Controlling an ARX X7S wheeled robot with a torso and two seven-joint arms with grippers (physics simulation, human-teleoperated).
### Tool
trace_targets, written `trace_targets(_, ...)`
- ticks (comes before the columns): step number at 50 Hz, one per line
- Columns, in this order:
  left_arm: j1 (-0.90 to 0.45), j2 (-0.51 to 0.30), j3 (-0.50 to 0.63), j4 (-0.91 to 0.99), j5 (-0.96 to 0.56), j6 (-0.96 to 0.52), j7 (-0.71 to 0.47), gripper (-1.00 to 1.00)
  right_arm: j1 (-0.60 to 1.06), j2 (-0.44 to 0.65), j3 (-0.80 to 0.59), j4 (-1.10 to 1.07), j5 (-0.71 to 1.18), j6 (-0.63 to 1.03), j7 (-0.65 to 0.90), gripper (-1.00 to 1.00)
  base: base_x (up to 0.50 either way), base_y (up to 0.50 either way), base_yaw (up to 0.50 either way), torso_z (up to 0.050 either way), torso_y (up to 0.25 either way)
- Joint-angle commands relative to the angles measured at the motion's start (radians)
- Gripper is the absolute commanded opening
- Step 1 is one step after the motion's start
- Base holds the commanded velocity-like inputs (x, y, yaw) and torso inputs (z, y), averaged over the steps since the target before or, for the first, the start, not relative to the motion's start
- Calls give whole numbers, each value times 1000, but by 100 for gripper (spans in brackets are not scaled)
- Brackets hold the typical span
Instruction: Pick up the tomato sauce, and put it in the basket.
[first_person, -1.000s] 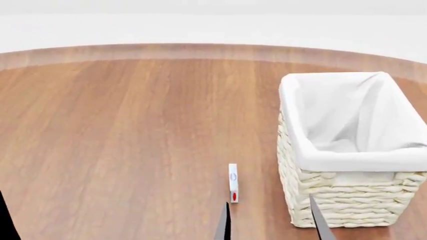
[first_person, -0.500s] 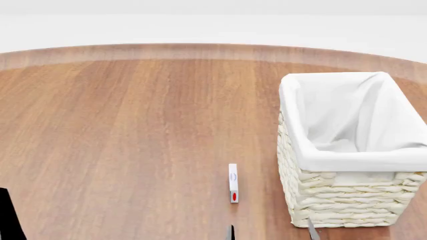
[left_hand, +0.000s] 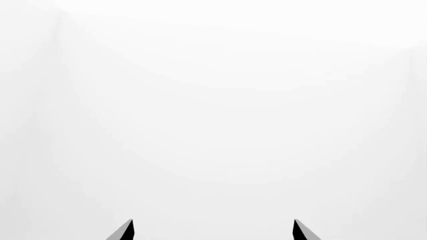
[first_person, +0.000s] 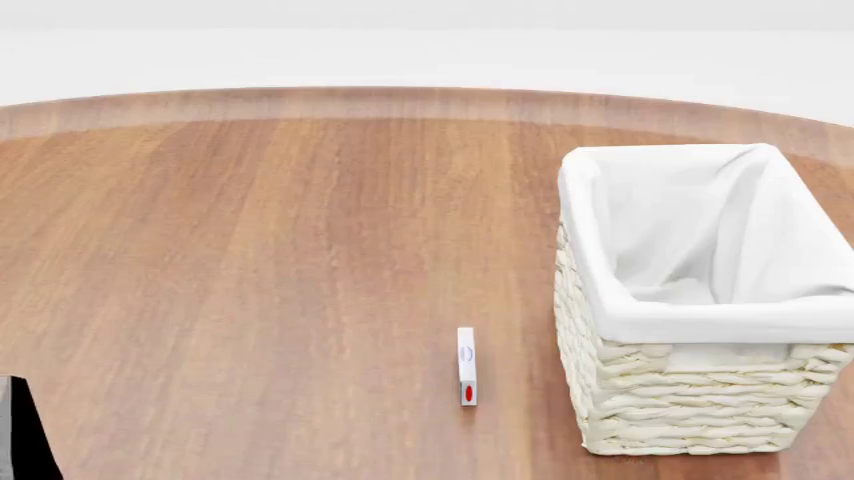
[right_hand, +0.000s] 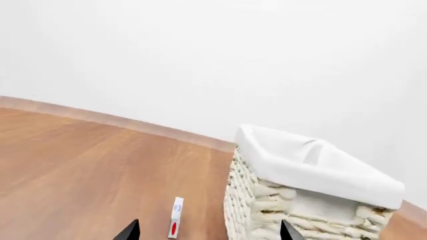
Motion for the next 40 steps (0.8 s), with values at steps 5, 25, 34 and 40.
trace_targets(5, -1, -7, 7, -4, -3, 3, -4, 100, -32, -3, 11, 149, 67, -39, 25, 100, 0, 0, 0, 0, 0)
trace_targets(25, 0, -17, 14, 5, 0, -1, -14, 100, -8, -18, 1, 288, 143, -75, 4, 100, 0, 0, 0, 0, 0)
trace_targets(34, 5, -20, 17, 9, 3, 1, -19, 100, 3, -21, -4, 333, 167, -89, -5, 100, 0, 0, 0, 0, 0)
trace_targets(40, 0, -21, 18, 6, 3, 0, -21, 100, 7, -25, -4, 359, 190, -91, -12, 100, 0, 0, 0, 0, 0)
